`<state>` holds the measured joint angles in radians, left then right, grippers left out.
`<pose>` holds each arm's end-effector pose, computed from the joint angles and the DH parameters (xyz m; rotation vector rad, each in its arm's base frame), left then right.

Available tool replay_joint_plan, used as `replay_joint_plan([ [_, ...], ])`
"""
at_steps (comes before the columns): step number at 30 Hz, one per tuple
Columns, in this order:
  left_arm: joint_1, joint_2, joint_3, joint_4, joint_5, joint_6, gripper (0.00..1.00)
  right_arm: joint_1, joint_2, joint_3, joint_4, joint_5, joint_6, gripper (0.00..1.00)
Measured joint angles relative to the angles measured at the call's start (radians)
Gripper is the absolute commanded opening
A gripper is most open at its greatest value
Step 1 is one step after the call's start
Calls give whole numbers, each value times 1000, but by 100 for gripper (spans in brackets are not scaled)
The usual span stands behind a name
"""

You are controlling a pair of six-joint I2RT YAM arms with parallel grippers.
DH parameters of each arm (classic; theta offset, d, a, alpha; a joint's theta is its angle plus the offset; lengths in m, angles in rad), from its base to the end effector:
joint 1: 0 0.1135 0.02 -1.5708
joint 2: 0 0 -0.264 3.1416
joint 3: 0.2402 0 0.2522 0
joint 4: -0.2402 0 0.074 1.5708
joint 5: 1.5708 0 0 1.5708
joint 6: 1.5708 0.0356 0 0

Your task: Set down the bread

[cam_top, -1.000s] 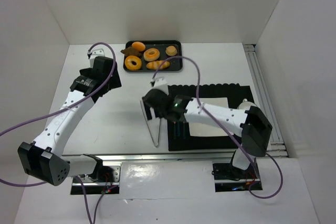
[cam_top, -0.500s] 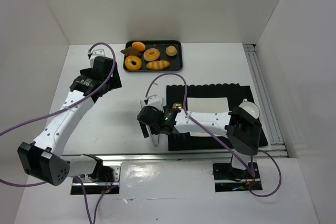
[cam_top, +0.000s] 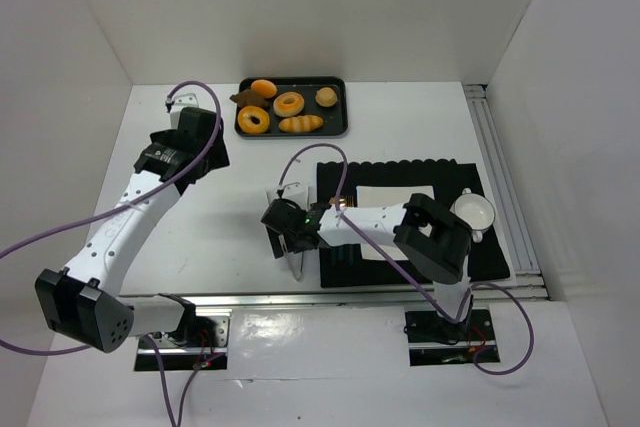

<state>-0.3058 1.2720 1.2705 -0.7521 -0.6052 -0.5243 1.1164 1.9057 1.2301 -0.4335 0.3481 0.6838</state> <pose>0.2566 -0.0598 0.3548 -0.5254 2.1141 0.2398 0.1792 0.3391 0.1602 -0.4497 2.5437 0.1932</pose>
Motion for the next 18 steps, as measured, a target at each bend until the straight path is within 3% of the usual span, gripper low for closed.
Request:
replay_joint_plan([
  [12,32,-60,-56,23,-19,0,99,-24,89,82,63,93,-21,98],
  [14,37,-76,-61,23,-21,0,99,-24,94,87,63,108,-12,93],
  [18,43,-89,-62,23,-22,-1,99,-24,102,94,62,128,8,69],
])
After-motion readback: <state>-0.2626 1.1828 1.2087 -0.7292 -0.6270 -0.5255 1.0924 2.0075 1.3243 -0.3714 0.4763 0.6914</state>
